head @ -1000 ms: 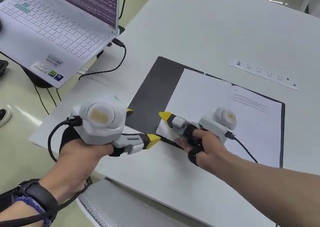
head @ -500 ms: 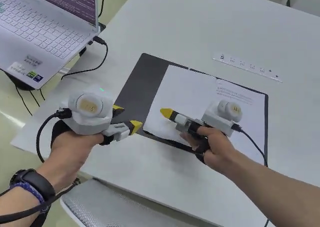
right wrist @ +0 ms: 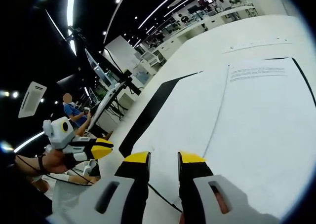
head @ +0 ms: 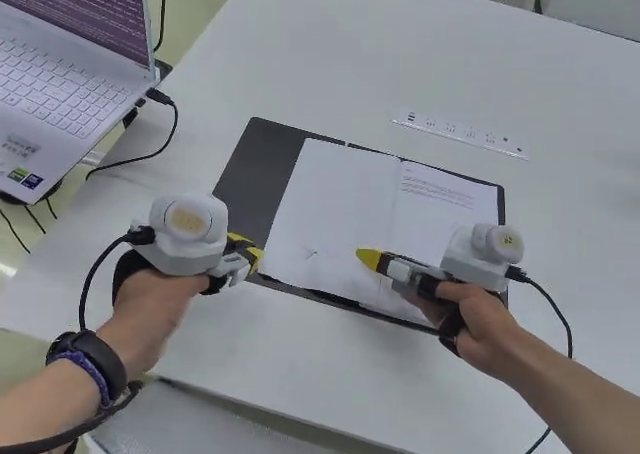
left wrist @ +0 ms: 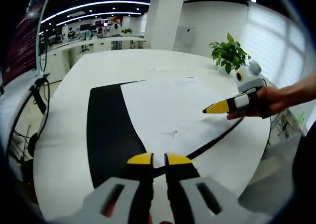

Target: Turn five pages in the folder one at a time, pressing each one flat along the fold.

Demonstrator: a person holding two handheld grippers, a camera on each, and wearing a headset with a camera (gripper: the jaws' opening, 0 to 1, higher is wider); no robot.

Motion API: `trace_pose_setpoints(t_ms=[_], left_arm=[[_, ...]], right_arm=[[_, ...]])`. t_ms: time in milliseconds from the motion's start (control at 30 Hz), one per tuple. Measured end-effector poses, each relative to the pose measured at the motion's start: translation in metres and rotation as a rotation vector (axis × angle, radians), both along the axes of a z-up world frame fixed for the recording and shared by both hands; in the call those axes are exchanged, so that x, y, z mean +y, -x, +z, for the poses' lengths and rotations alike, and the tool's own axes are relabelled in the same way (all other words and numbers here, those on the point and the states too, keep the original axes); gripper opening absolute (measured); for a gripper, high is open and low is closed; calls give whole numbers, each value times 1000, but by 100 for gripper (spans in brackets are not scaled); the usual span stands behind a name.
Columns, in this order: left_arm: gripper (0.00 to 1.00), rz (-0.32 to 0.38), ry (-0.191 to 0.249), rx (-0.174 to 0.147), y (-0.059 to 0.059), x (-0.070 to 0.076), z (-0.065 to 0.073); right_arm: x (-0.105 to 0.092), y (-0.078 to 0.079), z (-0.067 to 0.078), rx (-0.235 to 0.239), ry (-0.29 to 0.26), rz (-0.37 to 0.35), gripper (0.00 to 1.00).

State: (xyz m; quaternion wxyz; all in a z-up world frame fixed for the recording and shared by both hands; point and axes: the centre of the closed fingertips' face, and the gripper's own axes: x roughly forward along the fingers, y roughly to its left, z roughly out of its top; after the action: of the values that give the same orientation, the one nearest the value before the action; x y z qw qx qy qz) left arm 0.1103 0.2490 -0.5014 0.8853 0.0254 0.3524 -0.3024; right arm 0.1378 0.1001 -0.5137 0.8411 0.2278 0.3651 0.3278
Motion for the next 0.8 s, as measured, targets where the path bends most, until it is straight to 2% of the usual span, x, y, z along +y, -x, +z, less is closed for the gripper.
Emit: trace_pose_setpoints(t_ms=[33,100,200,233,267,300,367,433,500,600,633,667,700,733,800], left_arm=[[6,-28,-19,19,2,-5,-7],[7,-44,-29,8,-1,-12,-10],[1,-31,-39,4,-6,-14,-17],[0,-19,-33,21,-11,-13,-25],[0,-14,-26,25,-13,-14,-29],[0,-18,-37,18,-15,-17,-30],[0,-47,-92,-18,-20,-19,-31],[0,-29,-76,-12,-23,-23,-35],[0,2,-44,10,-25,-26,-40],[0,31,-54,24,-27,-24,-51],[0,32,-86,32,-26,-21,-57],[0,17,-150,34,-25,-15,-63],[0,58,-102,-19,-28,-23,-52],[0,43,-107,-1,-23,-25,-51],[0,34,-142,-6,-29,-21,-59]], right_arm=[[-4,0,-1,2,3,-9,20],[-9,1,-2,6,3,-24,20],[-15,6,-1,6,-1,-37,18],[-17,8,-2,6,1,-39,17],[-19,9,-2,4,2,-38,15],[-21,11,-3,-4,12,-38,12],[-22,15,-4,-5,21,-32,9],[-21,19,-5,1,26,-16,8],[-22,21,-8,1,41,-8,8],[-22,21,-11,6,48,-6,7],[-22,20,-12,6,54,-5,6],[-22,20,-13,6,62,-5,6],[-22,20,-14,7,63,-5,5],[-22,19,-14,9,63,-4,5],[-22,14,-15,6,71,-4,5]])
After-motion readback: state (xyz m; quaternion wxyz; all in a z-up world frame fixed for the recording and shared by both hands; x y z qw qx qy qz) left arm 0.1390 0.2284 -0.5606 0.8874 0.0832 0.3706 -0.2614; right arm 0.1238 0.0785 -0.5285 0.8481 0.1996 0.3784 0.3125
